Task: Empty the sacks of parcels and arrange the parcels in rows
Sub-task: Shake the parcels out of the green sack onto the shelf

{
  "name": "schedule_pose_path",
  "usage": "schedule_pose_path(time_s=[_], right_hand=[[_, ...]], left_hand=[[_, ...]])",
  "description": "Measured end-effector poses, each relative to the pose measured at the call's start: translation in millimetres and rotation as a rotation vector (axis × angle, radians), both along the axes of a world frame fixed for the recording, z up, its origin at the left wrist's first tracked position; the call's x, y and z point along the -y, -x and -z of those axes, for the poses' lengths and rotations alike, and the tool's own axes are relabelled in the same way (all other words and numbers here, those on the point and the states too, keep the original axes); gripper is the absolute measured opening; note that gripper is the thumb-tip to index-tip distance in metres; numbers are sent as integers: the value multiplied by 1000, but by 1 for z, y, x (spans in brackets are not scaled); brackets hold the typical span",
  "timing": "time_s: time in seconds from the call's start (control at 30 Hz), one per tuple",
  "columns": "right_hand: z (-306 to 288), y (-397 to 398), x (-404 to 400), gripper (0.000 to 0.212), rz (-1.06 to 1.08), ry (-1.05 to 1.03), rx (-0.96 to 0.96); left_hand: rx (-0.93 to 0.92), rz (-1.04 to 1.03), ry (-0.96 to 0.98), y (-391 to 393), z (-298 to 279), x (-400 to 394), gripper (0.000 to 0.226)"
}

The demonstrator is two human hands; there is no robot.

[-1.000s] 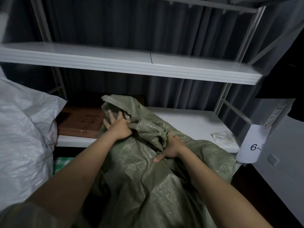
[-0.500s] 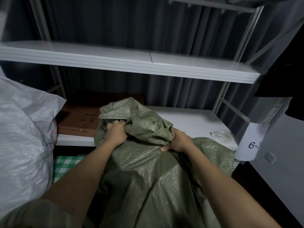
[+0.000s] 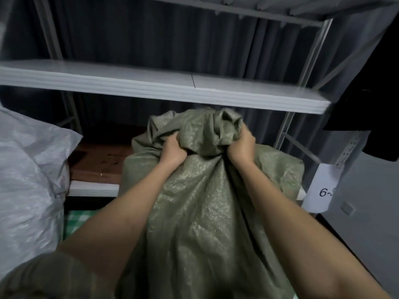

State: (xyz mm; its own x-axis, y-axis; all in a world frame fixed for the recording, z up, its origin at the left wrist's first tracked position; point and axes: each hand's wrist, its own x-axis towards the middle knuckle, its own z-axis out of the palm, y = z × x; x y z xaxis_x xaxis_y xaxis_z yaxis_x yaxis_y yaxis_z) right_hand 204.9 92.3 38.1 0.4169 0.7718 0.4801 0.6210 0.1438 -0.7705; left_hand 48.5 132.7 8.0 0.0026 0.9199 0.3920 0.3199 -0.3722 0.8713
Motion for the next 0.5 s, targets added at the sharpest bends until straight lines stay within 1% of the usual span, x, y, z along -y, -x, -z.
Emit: schedule_pose_path(time_s=[0.03, 0.07, 0.13, 0.17, 0.2, 0.27, 0.3, 0.33, 0.4, 0.43, 0.5], right_hand=[[4, 2, 0, 25, -4, 71, 24], [4, 5, -1, 26, -6, 93, 25], [-7, 8, 0, 27, -13, -36, -53], [-8, 5, 0, 28, -2, -85, -91], [-7, 3, -1, 30, -1, -61, -79], [2, 4, -1, 30, -40, 141, 6], [3, 4, -3, 31, -40, 161, 18], [-3, 7, -5, 31, -43, 115, -3], [-11, 11, -4, 33, -14, -18, -116], [-12, 11, -5, 34, -7, -14, -112], [-6, 13, -4, 33, -71, 131, -23]], left_hand=[[-51, -14, 46, -1, 5, 3, 23], [-30, -30, 62, -2, 2, 6, 25], [103, -54, 6, -2, -12, 3, 28], [106, -49, -6, 0, -14, 1, 30], [60, -37, 0, 4, -12, 2, 31], [-92, -11, 73, 7, 5, 3, 33], [-74, -15, 88, 5, 8, 5, 34], [-2, -17, 74, 2, 1, 5, 34], [127, -13, 31, 0, -14, 5, 33], [114, -10, 37, 0, -17, 3, 34], [10, -14, 107, 3, -10, 3, 36]])
